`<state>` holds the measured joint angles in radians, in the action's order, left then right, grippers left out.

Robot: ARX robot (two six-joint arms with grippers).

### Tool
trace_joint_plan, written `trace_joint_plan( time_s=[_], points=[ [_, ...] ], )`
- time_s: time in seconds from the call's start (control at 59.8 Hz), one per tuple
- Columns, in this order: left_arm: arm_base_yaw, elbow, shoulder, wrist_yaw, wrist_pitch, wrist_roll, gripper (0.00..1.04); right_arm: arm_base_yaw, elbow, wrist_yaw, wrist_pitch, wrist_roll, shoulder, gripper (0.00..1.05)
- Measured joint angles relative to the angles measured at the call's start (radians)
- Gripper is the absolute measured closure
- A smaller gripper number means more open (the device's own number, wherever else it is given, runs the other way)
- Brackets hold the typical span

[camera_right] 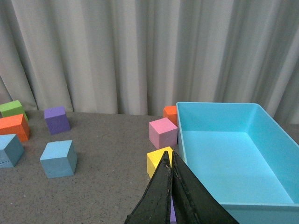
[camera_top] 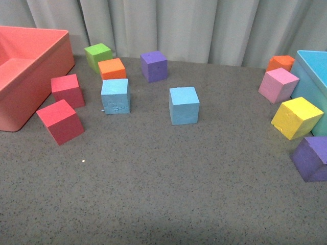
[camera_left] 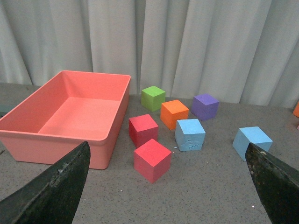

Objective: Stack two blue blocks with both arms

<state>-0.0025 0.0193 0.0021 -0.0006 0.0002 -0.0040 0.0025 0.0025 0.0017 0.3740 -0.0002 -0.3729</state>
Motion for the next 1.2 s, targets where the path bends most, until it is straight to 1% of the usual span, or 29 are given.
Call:
trace_joint_plan(
  time_s=[0.602,0.669,0.703,0.903,0.92,0.987,1.087,1.204],
  points=[
    [0.0,0.0,0.0,0.0,0.0,0.0,0.07,0.0,0.0,0.0,-0.202,0.0,0.204,1.04],
    [0.0,0.0,0.0,0.0,0.0,0.0,0.07,0.0,0.0,-0.002,-0.328,0.0,0.298,1.04],
    [0.0,0.0,0.0,-0.001,0.0,0.0,0.07,0.0,0.0,-0.003,-0.361,0.0,0.33,1.04],
    [0.0,0.0,0.0,0.0,0.0,0.0,0.07,0.0,0.0,-0.003,-0.372,0.0,0.368,1.04],
    [0.0,0.0,0.0,0.0,0.0,0.0,0.07,0.0,0.0,-0.003,-0.373,-0.001,0.368,1.02],
    [0.0,0.0,0.0,0.0,0.0,0.0,0.07,0.0,0.0,-0.003,-0.372,0.0,0.368,0.89],
    [0.0,0.0,0.0,0.0,0.0,0.0,0.07,0.0,0.0,-0.003,-0.372,0.0,0.369,0.73],
    [0.0,0.0,0.0,0.0,0.0,0.0,0.07,0.0,0.0,-0.003,-0.373,0.0,0.369,0.51]
  ],
)
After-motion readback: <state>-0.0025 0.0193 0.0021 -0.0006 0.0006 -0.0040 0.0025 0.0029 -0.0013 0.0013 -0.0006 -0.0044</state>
